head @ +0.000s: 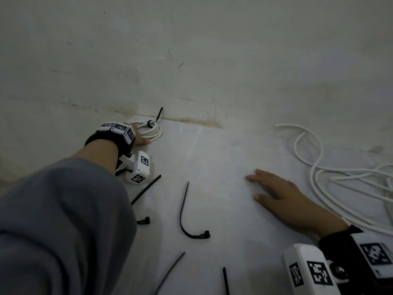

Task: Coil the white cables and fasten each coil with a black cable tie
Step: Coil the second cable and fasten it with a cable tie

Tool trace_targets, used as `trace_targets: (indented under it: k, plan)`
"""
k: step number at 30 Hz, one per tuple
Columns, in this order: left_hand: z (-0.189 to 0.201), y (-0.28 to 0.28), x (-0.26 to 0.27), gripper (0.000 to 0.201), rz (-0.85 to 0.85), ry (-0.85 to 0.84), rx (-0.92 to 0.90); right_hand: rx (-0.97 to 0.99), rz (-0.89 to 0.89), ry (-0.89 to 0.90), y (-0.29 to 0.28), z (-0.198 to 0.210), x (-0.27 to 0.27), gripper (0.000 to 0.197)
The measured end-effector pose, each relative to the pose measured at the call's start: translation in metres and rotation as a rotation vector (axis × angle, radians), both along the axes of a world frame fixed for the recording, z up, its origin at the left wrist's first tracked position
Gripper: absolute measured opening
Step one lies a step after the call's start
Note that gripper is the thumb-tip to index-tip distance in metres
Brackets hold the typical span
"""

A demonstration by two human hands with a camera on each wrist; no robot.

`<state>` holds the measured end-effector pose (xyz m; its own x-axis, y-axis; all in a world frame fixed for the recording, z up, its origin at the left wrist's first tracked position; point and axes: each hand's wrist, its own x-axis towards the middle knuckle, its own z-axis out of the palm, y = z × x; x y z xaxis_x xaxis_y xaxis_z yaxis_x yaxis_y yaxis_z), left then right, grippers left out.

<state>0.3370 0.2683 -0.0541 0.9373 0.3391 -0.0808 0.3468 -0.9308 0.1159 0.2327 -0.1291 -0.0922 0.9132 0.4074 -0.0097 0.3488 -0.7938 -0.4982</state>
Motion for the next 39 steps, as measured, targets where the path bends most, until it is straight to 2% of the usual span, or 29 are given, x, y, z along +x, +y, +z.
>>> trace_targets:
  k: [2, 4, 5, 7, 9, 12, 15, 18, 22, 24, 28, 33, 39]
  plan:
    - [-0.007, 0.014, 0.012, 0.053, -0.021, -0.005, -0.059, -0.013, -0.002, 0.004, 0.0, 0.001, -0.001, 0.039]
    - [-0.021, 0.039, 0.041, 0.09, -0.006, -0.039, -0.076, -0.018, -0.005, 0.008, 0.001, 0.001, -0.001, 0.039]
    - [-0.03, 0.056, 0.055, 0.099, 0.006, -0.04, -0.082, -0.02, -0.005, 0.013, 0.002, 0.002, -0.002, 0.039]
    - [-0.025, 0.06, 0.06, 0.093, 0.001, -0.009, -0.116, -0.022, -0.006, 0.017, 0.003, 0.002, -0.002, 0.04]
    - [0.013, 0.023, 0.015, 0.091, -0.024, -0.018, -0.106, -0.036, -0.012, 0.018, 0.002, 0.002, -0.002, 0.041]
    - [0.041, 0.001, -0.008, 0.051, -0.041, -0.176, -0.141, -0.023, -0.018, 0.024, 0.005, -0.001, 0.001, 0.041]
    - [0.062, -0.028, -0.028, 0.026, -0.232, -0.376, -0.245, 0.08, -0.028, 0.018, 0.009, 0.003, -0.001, 0.035]
    - [0.078, -0.08, -0.052, 0.016, -0.47, -0.41, -0.248, 0.119, -0.127, -0.061, -0.001, 0.026, -0.011, 0.028]
    - [0.094, -0.142, -0.088, 0.013, -0.729, -0.346, -0.209, 0.007, -0.293, -0.146, -0.042, 0.053, -0.025, 0.02]
    - [0.099, -0.168, -0.102, 0.015, -0.79, -0.327, -0.225, -0.131, -0.345, -0.086, -0.063, 0.056, -0.032, 0.022]
    - [0.094, -0.219, -0.12, 0.016, -0.891, -0.291, -0.261, -0.392, -0.322, -0.007, -0.08, 0.05, -0.042, 0.03]
    - [0.079, -0.268, -0.138, 0.016, -0.972, -0.249, -0.305, -0.387, -0.301, -0.033, -0.08, 0.048, -0.053, 0.026]
    - [0.063, -0.3, -0.153, 0.02, -1.0, -0.223, -0.323, -0.316, -0.265, -0.01, -0.083, 0.051, -0.065, 0.021]
